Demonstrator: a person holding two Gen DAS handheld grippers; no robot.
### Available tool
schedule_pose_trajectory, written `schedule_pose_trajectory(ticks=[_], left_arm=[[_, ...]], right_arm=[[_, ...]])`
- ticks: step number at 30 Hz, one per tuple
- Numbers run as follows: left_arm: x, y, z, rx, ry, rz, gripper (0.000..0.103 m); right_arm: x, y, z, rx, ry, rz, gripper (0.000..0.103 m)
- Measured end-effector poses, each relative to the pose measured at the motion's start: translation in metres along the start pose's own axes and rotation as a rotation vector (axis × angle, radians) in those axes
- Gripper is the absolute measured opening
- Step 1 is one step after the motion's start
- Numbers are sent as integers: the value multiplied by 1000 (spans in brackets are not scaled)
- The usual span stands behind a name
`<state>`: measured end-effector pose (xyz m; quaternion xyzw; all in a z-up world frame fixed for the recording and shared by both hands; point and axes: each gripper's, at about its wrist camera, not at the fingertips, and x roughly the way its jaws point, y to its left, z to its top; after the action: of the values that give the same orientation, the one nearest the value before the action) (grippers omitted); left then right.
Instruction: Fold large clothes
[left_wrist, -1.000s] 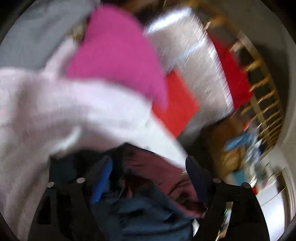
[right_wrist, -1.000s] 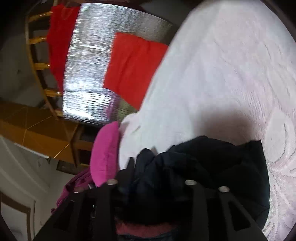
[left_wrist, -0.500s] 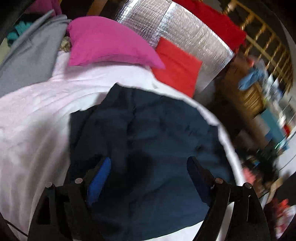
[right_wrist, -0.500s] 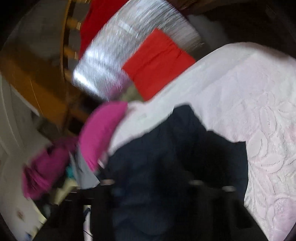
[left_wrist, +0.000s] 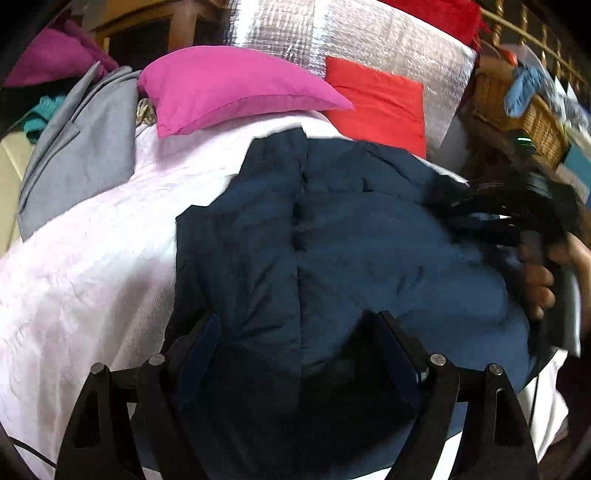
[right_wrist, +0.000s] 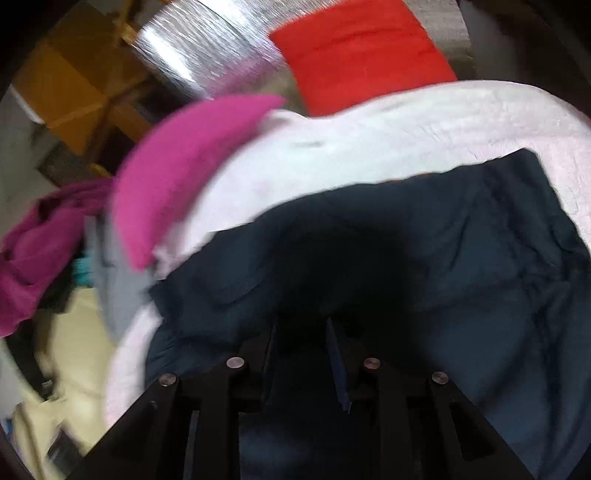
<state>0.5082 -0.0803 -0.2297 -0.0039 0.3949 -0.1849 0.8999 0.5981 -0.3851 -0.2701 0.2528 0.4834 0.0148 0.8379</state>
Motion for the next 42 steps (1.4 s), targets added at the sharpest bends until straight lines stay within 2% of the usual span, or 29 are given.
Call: schedule_pose_trajectory(ticks=[1, 4, 5, 7, 9, 10, 11, 13, 14, 16, 19, 21, 26, 29, 31, 32, 34, 36, 37, 39, 40, 41, 42], left_arm=[[1, 0, 2, 4, 7, -2, 85], [-5, 7, 9, 0, 37, -37, 85], [-9, 10, 12, -6, 31, -42, 85], [-18, 19, 15, -26, 6, -39, 85], [-29, 32, 16, -59, -30, -24, 85], [-30, 38, 16, -74, -33, -5, 85], [-27, 42, 15, -83, -23, 16, 85], [-12, 50, 11, -106, 49, 58, 85], [-1, 53, 7, -111, 89, 56, 85], [6, 56, 2, -133, 113, 52, 85], [-7, 54, 2, -140, 99, 46, 85], [-17, 52, 1, -134, 83, 41, 85], [-49, 39, -7, -86, 15, 24, 85], [-45, 34, -16, -50, 46, 61, 85], [-35, 34, -22, -50, 88, 82, 85], [-26, 34, -26, -53, 125, 86, 85], [-22, 38, -27, -87, 148, 81, 86], [-29, 39, -26, -101, 149, 75, 85], [-37, 40, -27, -99, 139, 68, 85], [-51, 42, -28, -90, 110, 58, 85], [-59, 47, -27, -89, 90, 56, 85], [-65, 52, -25, -97, 79, 55, 85], [-70, 59, -22, -119, 69, 52, 85]], right_arm=[[8, -8, 2, 42, 27, 14, 31], [0, -27, 6, 132, 19, 112, 30], [-13, -36, 5, 138, -10, 135, 30], [-44, -53, 4, 138, -123, 123, 33], [-68, -76, 3, 155, -194, 90, 51], [-79, -90, 3, 164, -226, 43, 65], [-85, -98, 4, 169, -241, 0, 68], [-83, -125, 6, 196, -214, -97, 64], [-74, -139, 6, 220, -159, -112, 50], [-74, -153, 1, 258, -133, -101, 31], [-99, -150, -12, 251, -192, -33, 32], [-121, -145, -28, 202, -227, 12, 33], [-149, -119, -74, 49, -185, 54, 33], [-147, -93, -108, -13, -153, 97, 33], [-137, -85, -124, -26, -117, 86, 33], [-126, -85, -127, -23, -88, 69, 34], [-117, -91, -127, -1, -64, 60, 34], [-124, -93, -129, 32, -66, 78, 33], [-134, -97, -131, 61, -69, 114, 34], [-149, -105, -132, 91, -112, 167, 51], [-165, -113, -135, 107, -164, 165, 68], [-177, -122, -137, 120, -210, 155, 77], [-182, -128, -134, 134, -236, 155, 77]])
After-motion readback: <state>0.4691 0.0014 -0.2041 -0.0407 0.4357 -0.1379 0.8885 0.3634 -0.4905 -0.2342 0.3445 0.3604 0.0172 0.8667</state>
